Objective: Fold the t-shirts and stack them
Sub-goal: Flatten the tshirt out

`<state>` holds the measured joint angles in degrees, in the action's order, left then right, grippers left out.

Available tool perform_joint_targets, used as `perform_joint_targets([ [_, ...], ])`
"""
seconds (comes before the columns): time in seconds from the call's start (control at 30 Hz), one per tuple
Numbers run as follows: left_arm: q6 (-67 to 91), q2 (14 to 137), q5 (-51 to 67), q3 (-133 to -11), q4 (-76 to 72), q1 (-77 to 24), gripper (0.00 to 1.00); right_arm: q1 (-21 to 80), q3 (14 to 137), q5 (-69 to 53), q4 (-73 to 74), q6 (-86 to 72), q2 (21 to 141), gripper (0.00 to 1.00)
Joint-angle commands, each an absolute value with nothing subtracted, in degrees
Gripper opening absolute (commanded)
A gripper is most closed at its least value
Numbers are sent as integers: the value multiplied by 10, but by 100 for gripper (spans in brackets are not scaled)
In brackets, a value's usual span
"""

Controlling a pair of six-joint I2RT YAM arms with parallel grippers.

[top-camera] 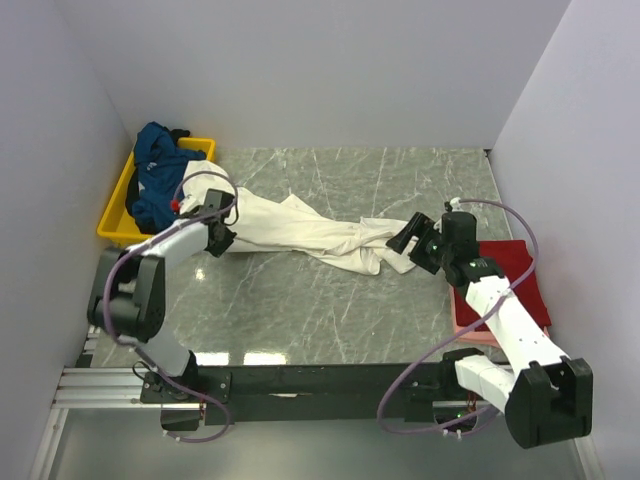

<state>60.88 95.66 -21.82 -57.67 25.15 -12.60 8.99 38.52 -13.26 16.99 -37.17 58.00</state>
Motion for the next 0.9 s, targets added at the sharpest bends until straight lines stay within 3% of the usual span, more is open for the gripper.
perform_joint_targets([
  [0.0,590,864,-212,-546,259,-124,1,77,420,-114,135,-397,608,87],
  [0.37,594,644,-175,-390,261,-122,1,3,503,-65,105,-441,780,81],
  [0.87,572,606,-170,-374,264,-120,1,-49,530,-122,55,-466,931,75],
])
